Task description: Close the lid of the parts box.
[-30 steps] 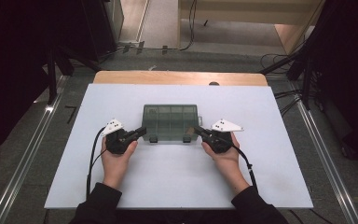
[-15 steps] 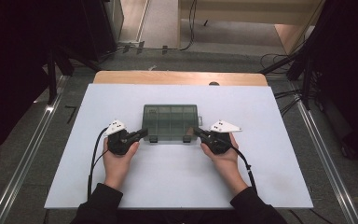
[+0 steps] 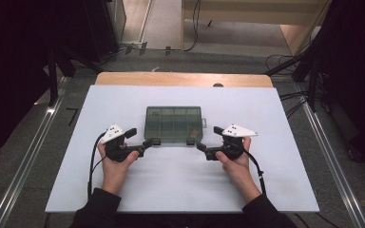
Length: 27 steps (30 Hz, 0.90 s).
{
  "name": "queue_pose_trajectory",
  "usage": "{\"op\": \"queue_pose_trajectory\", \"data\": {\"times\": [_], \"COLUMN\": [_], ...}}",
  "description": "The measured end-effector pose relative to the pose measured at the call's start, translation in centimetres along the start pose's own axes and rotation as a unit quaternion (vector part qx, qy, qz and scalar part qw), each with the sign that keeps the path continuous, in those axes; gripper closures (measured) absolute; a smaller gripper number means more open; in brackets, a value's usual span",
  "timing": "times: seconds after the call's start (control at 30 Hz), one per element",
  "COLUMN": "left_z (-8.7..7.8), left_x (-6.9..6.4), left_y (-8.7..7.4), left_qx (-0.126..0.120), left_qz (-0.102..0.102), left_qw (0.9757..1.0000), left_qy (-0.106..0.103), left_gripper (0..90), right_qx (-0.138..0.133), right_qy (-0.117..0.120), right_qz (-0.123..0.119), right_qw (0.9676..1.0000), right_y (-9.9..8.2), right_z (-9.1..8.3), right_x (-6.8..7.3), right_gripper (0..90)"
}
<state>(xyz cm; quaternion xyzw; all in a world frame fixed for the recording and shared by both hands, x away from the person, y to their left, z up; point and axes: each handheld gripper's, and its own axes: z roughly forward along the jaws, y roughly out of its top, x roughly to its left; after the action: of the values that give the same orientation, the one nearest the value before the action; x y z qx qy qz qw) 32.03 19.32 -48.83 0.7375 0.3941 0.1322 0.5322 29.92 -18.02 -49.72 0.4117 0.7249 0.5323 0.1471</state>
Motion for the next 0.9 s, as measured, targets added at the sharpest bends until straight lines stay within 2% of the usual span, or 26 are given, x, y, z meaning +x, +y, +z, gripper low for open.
{"op": "queue_pose_trajectory", "data": {"times": [0.07, 0.17, 0.43, 0.5, 0.9], "left_z": [-0.2, -0.5, -1.7, -2.0, -3.7], "left_x": [0.0, -0.1, 0.0, 0.1, 0.2], "left_y": [0.0, 0.0, -0.5, -0.7, -1.2], "left_qx": [0.002, 0.002, 0.005, 0.006, 0.004], "left_qz": [0.004, 0.012, 0.018, 0.017, 0.021], "left_qw": [1.0, 0.9999, 0.9998, 0.9998, 0.9998], "left_qy": [-0.001, -0.002, 0.0, -0.006, 0.001], "left_gripper": [2.8, 0.0, 0.0, 0.0, 0.0], "right_qx": [0.0, 0.001, -0.005, -0.005, -0.013], "right_qy": [-0.001, -0.005, -0.013, -0.015, -0.024], "right_qz": [0.0, -0.003, -0.002, -0.002, -0.002], "right_qw": [1.0, 1.0, 0.9999, 0.9999, 0.9996], "right_y": [-0.2, -0.4, -0.8, -0.9, -1.4], "right_z": [-0.4, -0.9, -2.4, -2.7, -4.7], "right_x": [-0.1, -0.3, -0.8, -0.9, -1.2], "right_gripper": [0.0, 0.0, 0.0, 0.0, 0.0]}}
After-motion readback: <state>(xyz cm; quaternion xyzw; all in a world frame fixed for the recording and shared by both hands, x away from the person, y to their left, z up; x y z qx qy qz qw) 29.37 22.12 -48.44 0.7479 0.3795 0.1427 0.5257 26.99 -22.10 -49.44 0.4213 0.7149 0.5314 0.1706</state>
